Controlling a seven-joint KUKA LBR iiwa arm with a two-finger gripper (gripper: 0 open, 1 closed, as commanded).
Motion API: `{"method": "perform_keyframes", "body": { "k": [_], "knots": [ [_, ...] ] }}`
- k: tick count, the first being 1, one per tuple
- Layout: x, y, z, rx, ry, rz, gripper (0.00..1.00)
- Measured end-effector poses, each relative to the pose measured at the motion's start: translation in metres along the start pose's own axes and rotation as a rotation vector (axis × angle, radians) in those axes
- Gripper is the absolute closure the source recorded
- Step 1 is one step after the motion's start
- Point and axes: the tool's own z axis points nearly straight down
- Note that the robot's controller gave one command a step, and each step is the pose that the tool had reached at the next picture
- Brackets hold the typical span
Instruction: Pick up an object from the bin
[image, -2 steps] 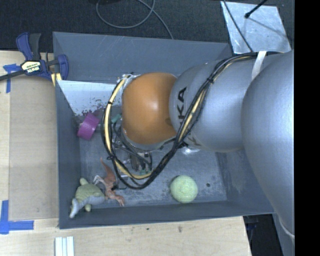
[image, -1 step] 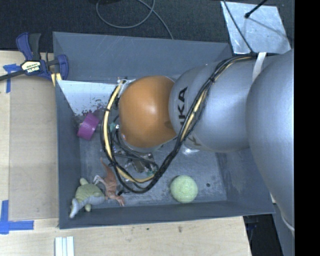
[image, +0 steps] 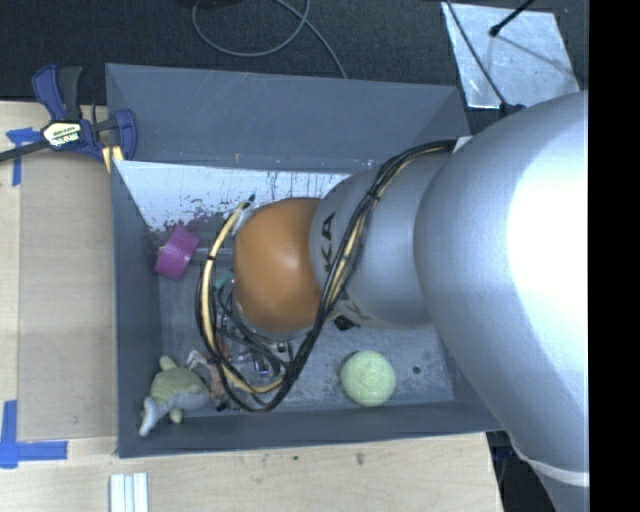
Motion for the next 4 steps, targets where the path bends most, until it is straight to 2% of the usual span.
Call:
{"method": "perform_keyframes", "body": {
  "k": [1,3,4],
  "knots": [
    [0.001,0.005,0.016,-0.004,-0.011,-0.119,1.0],
    [0.002,0.005,0.013,-0.003,-0.009,-0.119,1.0],
    [0.004,0.004,-0.005,0.001,0.003,-0.119,1.0]
  ]
}}
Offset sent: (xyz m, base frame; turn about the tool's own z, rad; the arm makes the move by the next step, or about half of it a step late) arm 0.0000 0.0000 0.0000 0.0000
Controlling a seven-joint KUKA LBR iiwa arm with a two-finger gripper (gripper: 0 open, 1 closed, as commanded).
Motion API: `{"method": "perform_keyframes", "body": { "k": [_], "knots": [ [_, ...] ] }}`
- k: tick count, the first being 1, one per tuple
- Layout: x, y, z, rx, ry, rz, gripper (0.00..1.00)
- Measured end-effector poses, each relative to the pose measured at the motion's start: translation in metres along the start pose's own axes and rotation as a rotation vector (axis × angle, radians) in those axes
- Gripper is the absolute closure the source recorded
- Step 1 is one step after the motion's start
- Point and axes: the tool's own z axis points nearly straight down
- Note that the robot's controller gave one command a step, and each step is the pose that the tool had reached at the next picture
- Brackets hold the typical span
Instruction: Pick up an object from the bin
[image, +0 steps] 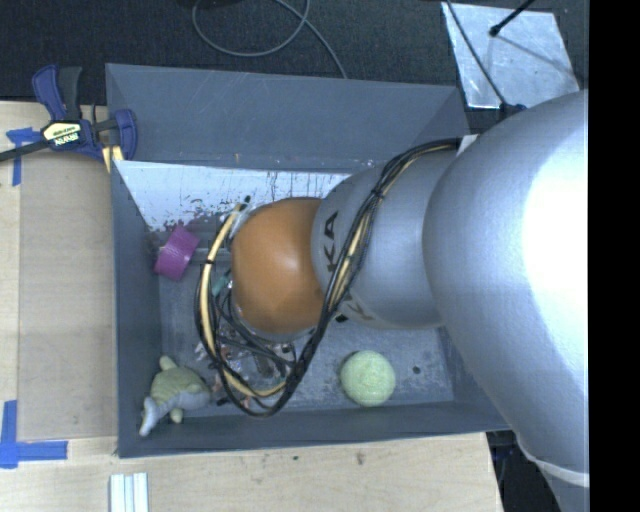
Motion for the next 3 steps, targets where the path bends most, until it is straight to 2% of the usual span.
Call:
{"method": "perform_keyframes", "body": {
  "k": [1,3],
  "knots": [
    [-0.001,0.0,-0.016,0.0,-0.004,0.0,1.0],
    [0.001,0.0,-0.051,0.001,0.004,0.0,1.0]
  ]
}}
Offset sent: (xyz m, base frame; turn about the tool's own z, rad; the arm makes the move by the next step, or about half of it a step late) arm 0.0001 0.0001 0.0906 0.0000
